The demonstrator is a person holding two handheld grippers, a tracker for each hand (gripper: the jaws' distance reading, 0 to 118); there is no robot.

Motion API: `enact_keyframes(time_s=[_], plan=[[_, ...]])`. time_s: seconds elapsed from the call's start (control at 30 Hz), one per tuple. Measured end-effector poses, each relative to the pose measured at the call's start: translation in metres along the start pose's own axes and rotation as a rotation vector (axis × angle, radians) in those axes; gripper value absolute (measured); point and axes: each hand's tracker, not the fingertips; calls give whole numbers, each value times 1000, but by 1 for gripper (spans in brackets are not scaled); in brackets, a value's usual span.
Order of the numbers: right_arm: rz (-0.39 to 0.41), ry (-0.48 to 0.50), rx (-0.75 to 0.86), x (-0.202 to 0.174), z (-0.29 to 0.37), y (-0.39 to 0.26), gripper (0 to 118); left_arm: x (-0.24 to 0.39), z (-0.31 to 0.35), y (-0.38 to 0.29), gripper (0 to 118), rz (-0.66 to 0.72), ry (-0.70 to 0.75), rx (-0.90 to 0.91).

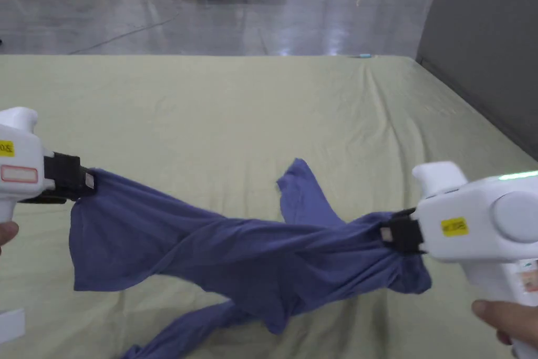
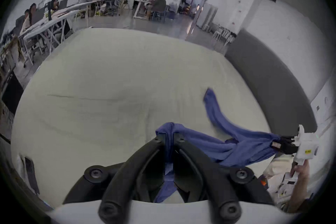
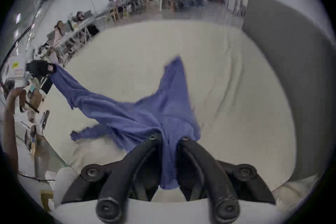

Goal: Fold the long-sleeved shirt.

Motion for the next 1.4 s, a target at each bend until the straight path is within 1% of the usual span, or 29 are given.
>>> enact_keyframes(time_s=[0.03, 0.07, 0.13, 0.17, 0.23, 0.27, 0.33, 0.4, 0.43, 0.57, 0.67, 0.7, 0.73, 0.77, 0.8, 0.83, 0.93, 1.0, 1.1, 1.13, 1.2, 1.27, 1.3, 1.33, 1.4], plan=[[2, -26, 47, 5, 20, 17, 9, -1, 11, 15, 1, 25, -20, 22], [5, -30, 90, 8, 40, 36, 9, 0, 23, 29, 1, 43, -33, 44], [14, -27, 151, 13, 69, 73, 9, 11, 46, 56, 1, 27, -54, 101], [30, -46, 187, 13, 81, 91, 9, 16, 55, 70, 1, 26, -59, 129], [84, -127, 239, 10, 101, 135, 9, 24, 69, 101, 1, 61, -110, 158], [87, -160, 251, 9, 108, 154, 9, 27, 73, 118, 1, 75, -132, 159], [127, -178, 283, 4, 119, 199, 9, 38, 80, 155, 1, 67, -113, 169], [129, -201, 295, 2, 128, 239, 9, 55, 91, 187, 1, 14, -72, 228], [149, -218, 292, 2, 131, 260, 9, 64, 95, 203, 1, -10, -67, 253], [120, -301, 301, 9, 136, 322, 9, 84, 97, 255, 1, -12, -57, 277], [108, -326, 324, 14, 140, 362, 9, 95, 97, 287, 1, -11, -35, 301], [124, -349, 327, 14, 141, 373, 9, 97, 96, 295, 1, -1, -40, 311], [105, -371, 337, 16, 143, 384, 9, 98, 94, 304, 1, 5, -51, 319], [98, -372, 341, 18, 144, 394, 9, 102, 95, 306, 1, 20, -61, 334], [96, -374, 344, 20, 144, 404, 9, 102, 92, 312, 1, 63, -79, 358], [77, -396, 338, 20, 144, 412, 9, 102, 88, 316, 1, 82, -89, 355], [60, -406, 330, 21, 138, 422, 9, 105, 73, 324, 1, 92, -76, 337], [116, -427, 305, 19, 126, 420, 9, 106, 61, 323, 1, 72, -31, 320], [139, -423, 250, 21, 89, 408, 9, 100, 33, 308, 1, 72, -26, 280], [141, -416, 220, 22, 71, 398, 9, 95, 20, 301, 1, 72, -13, 247], [171, -395, 168, 26, 31, 378, 9, 85, -10, 283, 1, 64, 24, 179], [156, -368, 96, 30, -21, 348, 9, 68, -48, 260, 1, 75, 33, 105], [151, -350, 67, 32, -44, 334, 9, 59, -66, 244, 1, 96, 24, 103], [143, -320, 40, 34, -72, 315, 9, 48, -88, 225, 1, 132, 26, 53], [153, -290, -41, 37, -118, 284, 9, 29, -128, 193, 1, 172, 49, -58]])
